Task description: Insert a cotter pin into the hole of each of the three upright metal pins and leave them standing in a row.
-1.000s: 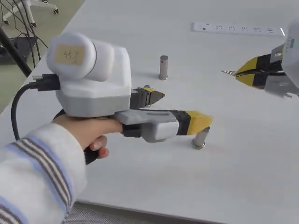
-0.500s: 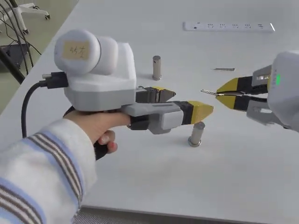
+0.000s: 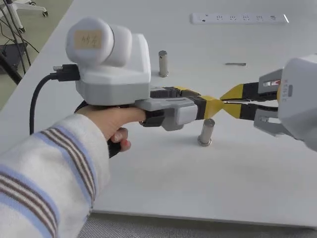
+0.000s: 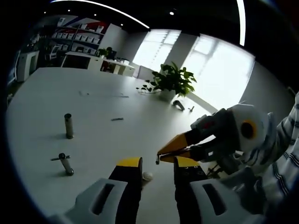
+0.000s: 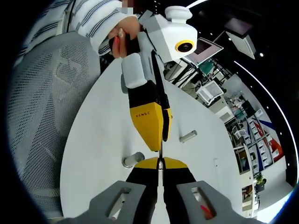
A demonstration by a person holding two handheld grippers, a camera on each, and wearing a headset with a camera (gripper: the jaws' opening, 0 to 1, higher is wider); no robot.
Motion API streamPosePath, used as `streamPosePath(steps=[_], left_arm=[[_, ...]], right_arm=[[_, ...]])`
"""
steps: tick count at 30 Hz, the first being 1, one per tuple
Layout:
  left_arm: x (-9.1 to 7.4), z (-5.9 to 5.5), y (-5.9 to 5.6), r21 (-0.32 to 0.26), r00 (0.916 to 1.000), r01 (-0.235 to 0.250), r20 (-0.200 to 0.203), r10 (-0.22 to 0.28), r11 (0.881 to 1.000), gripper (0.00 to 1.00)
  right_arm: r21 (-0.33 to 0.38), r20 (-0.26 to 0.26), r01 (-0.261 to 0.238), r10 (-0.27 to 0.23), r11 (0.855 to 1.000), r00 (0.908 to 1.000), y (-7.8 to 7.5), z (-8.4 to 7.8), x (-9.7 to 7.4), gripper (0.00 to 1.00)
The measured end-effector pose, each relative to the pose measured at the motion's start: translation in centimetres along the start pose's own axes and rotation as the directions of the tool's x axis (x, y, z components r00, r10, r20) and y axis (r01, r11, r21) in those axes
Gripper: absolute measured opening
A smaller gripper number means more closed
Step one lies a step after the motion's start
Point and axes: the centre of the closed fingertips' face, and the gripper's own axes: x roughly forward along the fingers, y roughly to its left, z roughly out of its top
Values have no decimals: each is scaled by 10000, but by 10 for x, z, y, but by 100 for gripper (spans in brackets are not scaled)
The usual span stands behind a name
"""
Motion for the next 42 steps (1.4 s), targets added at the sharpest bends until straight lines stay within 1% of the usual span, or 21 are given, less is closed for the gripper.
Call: streamPosePath(steps=[5, 12, 15, 20, 25, 27, 31, 34, 37, 39, 42], left_arm=[[2, -2, -2, -41, 10000, 47, -84, -47, 10000, 14], [3, -1, -3, -99, 9999, 139, -64, -139, 9999, 9], [3, -1, -3, -87, 9999, 140, -67, -140, 9999, 8], [4, -2, -3, -125, 9998, 187, -97, -189, 9997, 2], [5, -2, -6, -255, 9992, 367, -128, -371, 9990, 0], [6, -2, -6, -204, 9993, 353, -92, -355, 9992, 0], [5, -1, -5, -334, 9994, 333, -34, -335, 9989, 0], [5, -1, -5, -447, 9995, 308, -47, -310, 9985, 0], [2, -2, -5, -466, 9992, 387, -85, -392, 9982, 0], [1, -2, -5, -758, 9992, 388, -16, -390, 9964, 0], [0, -3, -5, -1224, 9991, 418, -29, -425, 9916, 0]], right_arm=[[-88, 46, -22, 22, 10000, 10000, 1, 3, -1, 0], [-142, 18, 8, -8, 9999, 10000, 1, 5, -1, 0], [-108, 9, 11, -11, 9999, 10000, 1, 5, -2, 0], [-47, 2, 108, -108, 9999, 9999, -1, 4, -4, 0], [-60, 3, 96, -96, 9999, 10000, -2, 5, -5, 0], [-43, 4, 107, -107, 9999, 9999, -2, 5, -5, 0], [-59, 49, 54, -54, 10000, 10000, -1, 6, -4, 0], [-28, 60, 55, -55, 10000, 10000, -1, 6, -3, 0], [16, 135, 39, -39, 10000, 9999, 0, 8, -3, 0], [17, 139, 60, -60, 10000, 9999, 0, 8, -3, 0], [36, 181, 21, -21, 10000, 9998, 0, 9, -3, 0]])
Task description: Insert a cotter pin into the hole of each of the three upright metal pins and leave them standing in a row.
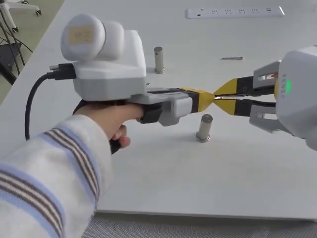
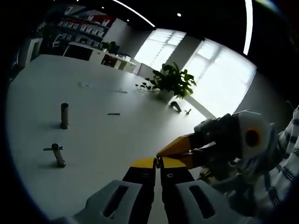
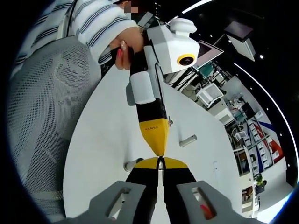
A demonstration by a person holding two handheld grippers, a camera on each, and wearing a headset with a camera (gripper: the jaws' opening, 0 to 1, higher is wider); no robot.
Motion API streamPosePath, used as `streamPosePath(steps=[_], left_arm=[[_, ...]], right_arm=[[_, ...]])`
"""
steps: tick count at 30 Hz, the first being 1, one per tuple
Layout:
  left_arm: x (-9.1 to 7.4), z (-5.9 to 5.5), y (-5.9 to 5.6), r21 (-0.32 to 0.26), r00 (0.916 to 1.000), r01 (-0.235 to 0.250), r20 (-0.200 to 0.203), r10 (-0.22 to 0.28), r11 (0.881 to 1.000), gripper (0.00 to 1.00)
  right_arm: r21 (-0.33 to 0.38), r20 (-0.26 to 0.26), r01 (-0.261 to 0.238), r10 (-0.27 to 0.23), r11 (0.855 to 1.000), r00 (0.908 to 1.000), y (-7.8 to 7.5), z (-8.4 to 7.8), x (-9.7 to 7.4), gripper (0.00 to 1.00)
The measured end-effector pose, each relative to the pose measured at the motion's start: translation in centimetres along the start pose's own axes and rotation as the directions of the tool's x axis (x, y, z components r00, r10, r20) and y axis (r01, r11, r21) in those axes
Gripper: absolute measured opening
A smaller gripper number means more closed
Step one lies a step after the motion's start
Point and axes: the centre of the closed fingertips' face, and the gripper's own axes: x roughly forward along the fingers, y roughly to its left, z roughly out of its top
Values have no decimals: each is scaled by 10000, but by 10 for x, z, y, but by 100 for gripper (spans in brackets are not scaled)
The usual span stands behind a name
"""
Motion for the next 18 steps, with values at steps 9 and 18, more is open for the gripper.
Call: streamPosePath(steps=[9, 18], left_arm=[[-2, -1, -1, -517, 9999, -45, -110, 39, 9987, 0], [-2, 0, 1, -552, 9999, -9, -123, 2, 9985, 0]], right_arm=[[120, 119, -26, 25, 9999, 9999, 1, 2, 0, 0], [442, 205, -30, 21, 9990, 9998, 1, 2, 0, 0]])
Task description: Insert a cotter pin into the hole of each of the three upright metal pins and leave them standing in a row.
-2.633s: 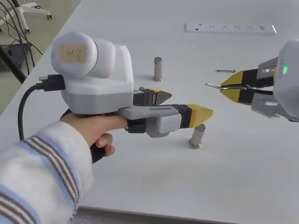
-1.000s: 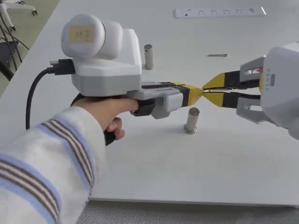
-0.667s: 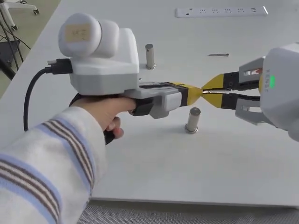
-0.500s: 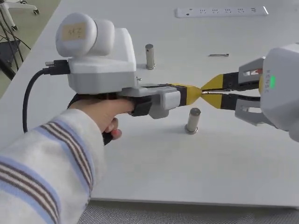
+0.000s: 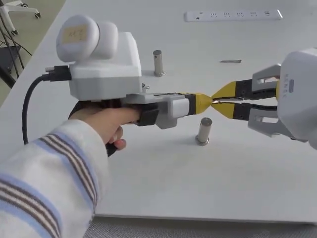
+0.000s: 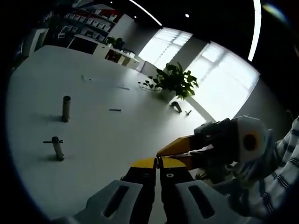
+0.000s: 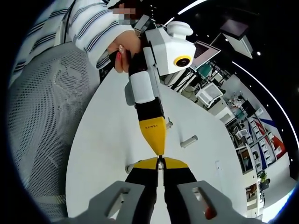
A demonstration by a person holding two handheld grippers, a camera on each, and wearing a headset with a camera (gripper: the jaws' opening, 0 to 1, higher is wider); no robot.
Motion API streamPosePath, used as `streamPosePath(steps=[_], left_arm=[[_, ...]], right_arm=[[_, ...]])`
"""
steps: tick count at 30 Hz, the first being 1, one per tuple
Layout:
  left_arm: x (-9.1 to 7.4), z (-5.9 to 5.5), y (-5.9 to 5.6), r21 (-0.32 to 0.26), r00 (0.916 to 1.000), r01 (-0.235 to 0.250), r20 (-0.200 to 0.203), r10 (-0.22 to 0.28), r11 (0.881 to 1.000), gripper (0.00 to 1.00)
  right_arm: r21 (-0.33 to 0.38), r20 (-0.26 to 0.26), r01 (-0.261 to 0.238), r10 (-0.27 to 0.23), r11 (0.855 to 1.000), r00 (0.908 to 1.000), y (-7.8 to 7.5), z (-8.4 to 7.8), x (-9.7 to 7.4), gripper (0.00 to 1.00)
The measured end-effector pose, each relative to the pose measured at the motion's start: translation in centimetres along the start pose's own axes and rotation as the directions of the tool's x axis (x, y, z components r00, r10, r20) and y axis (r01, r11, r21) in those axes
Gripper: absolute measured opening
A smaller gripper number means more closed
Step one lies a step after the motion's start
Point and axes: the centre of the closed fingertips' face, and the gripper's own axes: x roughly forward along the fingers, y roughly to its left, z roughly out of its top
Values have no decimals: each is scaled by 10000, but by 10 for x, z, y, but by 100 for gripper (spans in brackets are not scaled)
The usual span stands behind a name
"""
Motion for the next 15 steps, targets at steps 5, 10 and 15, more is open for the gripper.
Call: streamPosePath(steps=[5, 10, 15], left_arm=[[-1, -1, 2, 77, 10000, -77, -33, 77, 9999, 0], [-3, 0, 4, 368, 9999, -107, -7, 107, 9993, 0], [-7, 2, 4, 766, 10000, -39, 22, 37, 9971, 0]], right_arm=[[109, -209, 145, -143, 9998, 9997, -3, -7, -1, 11], [540, -538, 5, 24, 9985, 9985, -1, -18, 0, 14], [1630, -465, -267, 347, 9863, 9983, 3, -24, 0, 16]])
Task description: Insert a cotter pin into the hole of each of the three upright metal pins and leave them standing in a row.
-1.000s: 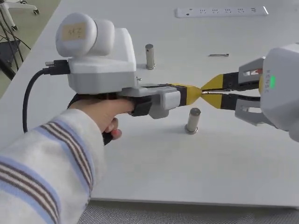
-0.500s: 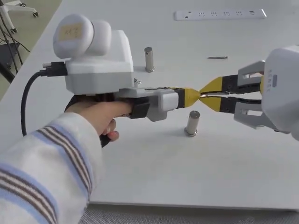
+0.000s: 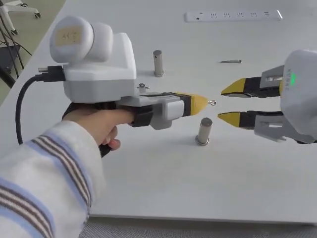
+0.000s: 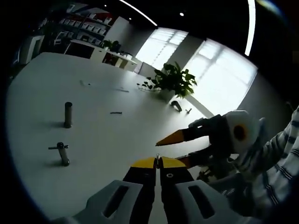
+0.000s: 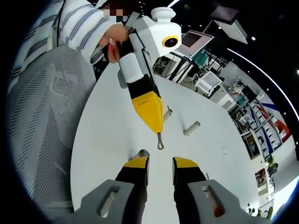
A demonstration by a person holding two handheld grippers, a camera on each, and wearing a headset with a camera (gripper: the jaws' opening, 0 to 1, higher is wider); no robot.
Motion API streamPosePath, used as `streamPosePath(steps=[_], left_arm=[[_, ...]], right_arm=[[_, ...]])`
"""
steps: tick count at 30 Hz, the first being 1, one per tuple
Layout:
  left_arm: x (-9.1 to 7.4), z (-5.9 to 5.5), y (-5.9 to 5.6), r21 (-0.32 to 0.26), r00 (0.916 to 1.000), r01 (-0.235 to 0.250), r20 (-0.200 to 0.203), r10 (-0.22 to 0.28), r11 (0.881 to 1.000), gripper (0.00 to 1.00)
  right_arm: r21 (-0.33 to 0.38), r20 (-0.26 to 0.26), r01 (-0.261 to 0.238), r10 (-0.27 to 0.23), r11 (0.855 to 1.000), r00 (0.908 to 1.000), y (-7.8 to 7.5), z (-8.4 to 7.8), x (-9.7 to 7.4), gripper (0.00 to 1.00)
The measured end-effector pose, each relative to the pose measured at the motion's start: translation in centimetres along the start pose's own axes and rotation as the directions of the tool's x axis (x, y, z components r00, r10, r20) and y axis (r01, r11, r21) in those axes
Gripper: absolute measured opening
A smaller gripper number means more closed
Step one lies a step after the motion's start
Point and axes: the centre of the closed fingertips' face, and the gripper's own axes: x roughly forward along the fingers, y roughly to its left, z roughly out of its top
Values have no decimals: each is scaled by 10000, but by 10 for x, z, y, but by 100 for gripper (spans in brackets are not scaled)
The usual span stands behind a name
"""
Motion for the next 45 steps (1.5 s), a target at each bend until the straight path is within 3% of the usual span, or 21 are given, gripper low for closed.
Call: streamPosePath(steps=[4, 6, 8, 12, 16, 19, 24, 26, 29, 31, 35, 38, 39, 45], left_arm=[[-3, 2, 3, 376, 10000, 62, 8, -62, 9993, 0], [-4, 2, 4, 573, 10000, 48, 7, -49, 9983, 0], [-5, 3, 5, 877, 10000, 26, 27, -28, 9961, 0], [-8, 3, 5, 1072, 10000, 83, -17, -81, 9942, 0], [-11, 3, 2, 1917, 9998, 206, -48, -201, 9812, 0], [-14, 6, -6, 2006, 9983, 555, 84, -583, 9781, 0], [-16, 14, -13, 3085, 9952, 768, 338, -917, 9481, 0], [-18, 13, -15, 3704, 9945, 839, 268, -1009, 9251, 0], [-19, 13, -18, 3966, 9928, 1025, 157, -1183, 9123, 0], [-20, 13, -20, 4158, 9915, 1127, 128, -1297, 9025, 0], [-22, 10, -27, 4778, 9860, 1506, -87, -1668, 8654, 0], [-24, 8, -29, 4897, 9829, 1718, -270, -1820, 8548, 0], [-26, 8, -24, 4959, 9816, 1793, -325, -1882, 8496, 0], [-26, 1, -34, 5152, 9763, 2095, -624, -2074, 8311, 0]], right_arm=[[1318, 480, -457, 397, 9902, 9981, 2, 0, 1, 20], [1669, 630, -836, 740, 9824, 9953, 5, 1, 0, 24], [1813, 724, -869, 748, 9796, 9946, 4, 2, 0, 24], [2577, 1131, -1397, 1137, 9561, 9871, 9, 6, 0, 24], [3243, 1618, -1772, 1300, 9292, 9782, 9, 12, 0, 24], [3622, 1969, -2036, 1388, 9096, 9706, 7, 16, -2, 23], [4004, 2336, -2439, 1589, 8833, 9592, 11, 25, -4, 21], [4075, 2479, -2631, 1714, 8745, 9535, 14, 27, -5, 17], [4082, 2597, -2741, 1771, 8708, 9493, 16, 30, -6, 13], [4075, 2783, -3010, 1967, 8622, 9401, 20, 34, -8, 12], [3997, 3052, -3312, 2166, 8547, 9273, 23, 40, -10, 10], [3914, 3176, -3432, 2247, 8538, 9212, 24, 42, -11, 6], [3868, 3225, -3475, 2277, 8542, 9188, 24, 44, -11, 4], [3833, 3242, -3656, 2471, 8482, 9131, 27, 44, -10, 1]])
